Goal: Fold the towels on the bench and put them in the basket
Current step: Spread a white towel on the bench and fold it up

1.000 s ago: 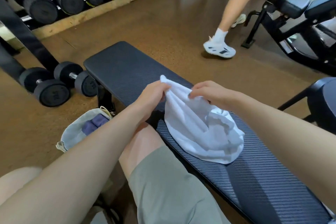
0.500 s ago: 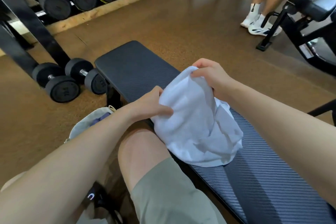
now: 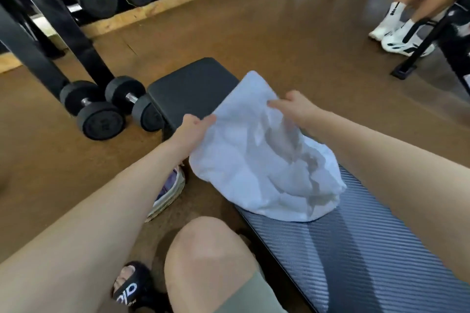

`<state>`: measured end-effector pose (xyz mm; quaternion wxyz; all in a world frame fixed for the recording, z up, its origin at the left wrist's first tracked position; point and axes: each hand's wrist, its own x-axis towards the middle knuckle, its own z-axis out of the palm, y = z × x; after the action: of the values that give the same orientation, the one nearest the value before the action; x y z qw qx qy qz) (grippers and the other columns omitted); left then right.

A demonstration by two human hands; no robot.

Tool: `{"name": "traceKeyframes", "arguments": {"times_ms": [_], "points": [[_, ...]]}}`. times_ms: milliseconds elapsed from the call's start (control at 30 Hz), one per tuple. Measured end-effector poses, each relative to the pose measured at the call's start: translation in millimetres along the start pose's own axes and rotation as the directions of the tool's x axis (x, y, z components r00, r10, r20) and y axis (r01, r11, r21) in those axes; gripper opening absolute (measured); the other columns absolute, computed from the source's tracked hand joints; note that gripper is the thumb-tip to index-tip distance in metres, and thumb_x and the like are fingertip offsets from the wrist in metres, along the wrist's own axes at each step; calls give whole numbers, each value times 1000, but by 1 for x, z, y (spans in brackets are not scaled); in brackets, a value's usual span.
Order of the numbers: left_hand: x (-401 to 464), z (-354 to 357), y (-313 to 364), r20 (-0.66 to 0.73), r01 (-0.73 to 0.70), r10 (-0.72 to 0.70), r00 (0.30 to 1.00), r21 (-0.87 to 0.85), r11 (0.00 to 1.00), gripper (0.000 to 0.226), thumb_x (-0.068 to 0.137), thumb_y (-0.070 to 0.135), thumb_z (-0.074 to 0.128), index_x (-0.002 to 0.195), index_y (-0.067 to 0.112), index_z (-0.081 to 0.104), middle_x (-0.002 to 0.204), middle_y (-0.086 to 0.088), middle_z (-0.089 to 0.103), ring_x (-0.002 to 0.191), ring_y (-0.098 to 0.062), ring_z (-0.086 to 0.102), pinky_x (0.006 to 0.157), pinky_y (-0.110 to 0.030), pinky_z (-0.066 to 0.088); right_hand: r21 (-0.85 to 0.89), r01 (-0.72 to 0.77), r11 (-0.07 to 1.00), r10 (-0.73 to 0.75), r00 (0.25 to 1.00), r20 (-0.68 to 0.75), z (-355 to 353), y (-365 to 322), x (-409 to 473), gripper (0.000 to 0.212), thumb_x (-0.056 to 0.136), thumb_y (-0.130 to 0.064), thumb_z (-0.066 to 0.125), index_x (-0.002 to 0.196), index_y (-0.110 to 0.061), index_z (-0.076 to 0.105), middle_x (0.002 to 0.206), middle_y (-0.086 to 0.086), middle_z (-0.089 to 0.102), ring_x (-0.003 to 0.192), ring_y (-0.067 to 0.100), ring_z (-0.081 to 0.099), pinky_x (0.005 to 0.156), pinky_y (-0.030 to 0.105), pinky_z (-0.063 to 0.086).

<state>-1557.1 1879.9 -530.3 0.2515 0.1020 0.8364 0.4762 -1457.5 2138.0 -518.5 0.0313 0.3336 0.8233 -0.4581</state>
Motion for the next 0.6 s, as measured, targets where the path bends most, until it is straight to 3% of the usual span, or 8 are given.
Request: {"name": "traceKeyframes", "arguments": {"times_ms": [33,100,233,333,400,467,533,600], "points": [[4,0,-11,32,71,-74,997,80,994,64,77,65,71,91,10,42,74,-4,43,61,-18,44,51,-36,41,-160,-26,987,41,995,88,7,10,6,66,74,-61,68,114,-11,54,104,3,59,94,28,63,67,32,46],[4,-1,-28,27,122,-134,991,255,959,53,79,49,73,84,13,34,68,3,34,53,-12,32,45,-27,27,-411,19,912,19,996,88,19,31,9,50,77,-57,67,98,-14,50,91,3,56,84,29,59,59,33,40],[-3,-6,-42,35,172,-193,981,317,933,40,77,30,69,73,18,30,69,1,29,57,-14,28,56,-31,23,-573,34,819,-72,996,-43,20,52,-4,36,91,-44,61,106,-16,45,100,3,46,96,30,48,71,39,41],[-15,-6,-48,76,208,-252,965,368,907,26,86,21,63,77,13,40,75,-2,39,62,-17,36,53,-28,28,-543,6,840,-28,999,-33,14,61,-12,24,95,-32,55,101,-11,44,94,8,53,81,29,53,59,36,38],[-21,-7,-45,19,119,-126,992,211,970,17,88,15,64,81,8,50,71,-8,49,58,-20,47,45,-27,38,-455,-6,891,-17,999,-48,8,63,-15,19,95,-23,53,102,-6,50,97,10,57,85,32,57,59,35,37],[-14,-9,-39,-126,73,-75,989,-15,997,18,91,17,64,89,0,59,70,-12,59,59,-25,56,46,-28,47,-317,-1,948,-51,986,-156,0,59,-19,20,96,-22,53,108,-6,54,103,12,61,91,32,58,62,36,37],[-6,-11,-29,-241,122,-181,953,-242,963,28,93,25,62,106,0,58,81,-11,62,66,-23,59,51,-30,52,-226,-32,974,-17,977,-211,-9,51,-25,39,98,-31,56,130,-9,48,122,17,57,103,34,56,73,35,39],[-5,-6,-25,-276,256,-319,907,-241,936,40,93,34,57,118,7,42,110,-12,59,90,-28,62,71,-38,54,-325,-126,937,87,987,-134,-15,49,-36,75,94,-43,64,152,-14,26,142,20,41,124,39,48,92,42,45]]}}
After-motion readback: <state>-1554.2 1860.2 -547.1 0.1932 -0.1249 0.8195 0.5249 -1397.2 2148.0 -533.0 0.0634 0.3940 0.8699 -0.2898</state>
